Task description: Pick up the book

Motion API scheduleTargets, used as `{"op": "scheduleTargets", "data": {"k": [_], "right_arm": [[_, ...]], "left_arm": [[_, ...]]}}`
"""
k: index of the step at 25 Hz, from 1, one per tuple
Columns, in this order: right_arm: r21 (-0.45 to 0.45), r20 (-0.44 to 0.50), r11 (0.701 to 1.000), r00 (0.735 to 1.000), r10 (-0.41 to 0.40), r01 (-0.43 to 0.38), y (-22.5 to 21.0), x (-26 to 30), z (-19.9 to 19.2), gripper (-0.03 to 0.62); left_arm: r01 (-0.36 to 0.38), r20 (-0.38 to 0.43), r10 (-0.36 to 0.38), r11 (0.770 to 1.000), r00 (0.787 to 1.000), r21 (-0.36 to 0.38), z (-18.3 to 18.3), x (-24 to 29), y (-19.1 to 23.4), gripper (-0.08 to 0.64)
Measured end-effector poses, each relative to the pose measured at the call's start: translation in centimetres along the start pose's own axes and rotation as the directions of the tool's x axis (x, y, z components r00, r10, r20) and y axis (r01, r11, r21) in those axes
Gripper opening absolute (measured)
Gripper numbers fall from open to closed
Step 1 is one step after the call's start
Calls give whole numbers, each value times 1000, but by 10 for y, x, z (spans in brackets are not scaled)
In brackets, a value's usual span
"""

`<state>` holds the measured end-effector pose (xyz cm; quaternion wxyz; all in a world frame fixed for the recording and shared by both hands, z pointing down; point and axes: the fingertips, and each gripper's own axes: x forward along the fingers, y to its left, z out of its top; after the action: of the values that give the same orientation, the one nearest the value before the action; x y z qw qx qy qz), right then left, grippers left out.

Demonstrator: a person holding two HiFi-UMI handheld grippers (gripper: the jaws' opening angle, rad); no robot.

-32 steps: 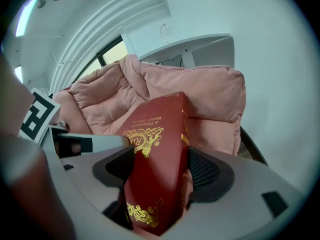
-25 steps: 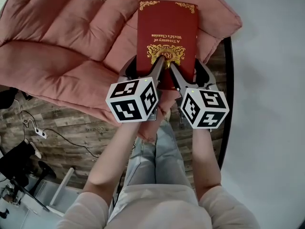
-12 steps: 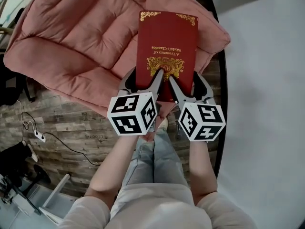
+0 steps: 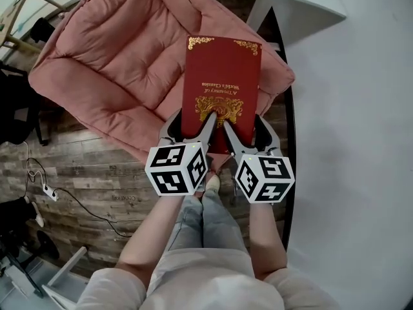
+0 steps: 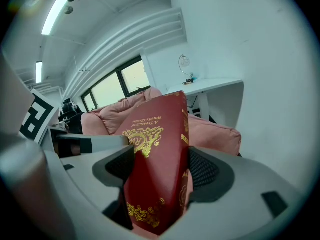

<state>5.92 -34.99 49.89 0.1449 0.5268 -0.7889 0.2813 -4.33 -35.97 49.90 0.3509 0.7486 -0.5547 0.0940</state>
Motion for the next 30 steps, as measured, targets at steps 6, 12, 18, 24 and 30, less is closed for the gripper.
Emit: {"op": "scheduleTargets", "data": {"k": [6, 12, 18, 24, 30], "right_arm": [[-37, 29, 999, 1000, 11, -10, 20, -22, 26, 334], [-42, 50, 999, 998, 34, -32, 41, -47, 65, 336], [-44, 75, 998, 996, 45, -42, 54, -71, 89, 335], [-57, 104, 997, 993, 64, -58, 73, -88, 112, 336], [-101, 149, 993, 986, 76, -61, 92, -96, 131, 336]], "left_arm": [[-10, 43, 11, 1000, 999, -18, 23, -30, -10, 298], [-7, 76, 7, 1000, 997, -3, 61, -62, -26, 298], [3, 108, -5, 1000, 994, 23, 83, -88, -42, 296], [4, 155, -8, 1000, 988, 27, 107, -114, -49, 296], [12, 213, -16, 1000, 977, 20, 127, -132, -48, 296]]}}
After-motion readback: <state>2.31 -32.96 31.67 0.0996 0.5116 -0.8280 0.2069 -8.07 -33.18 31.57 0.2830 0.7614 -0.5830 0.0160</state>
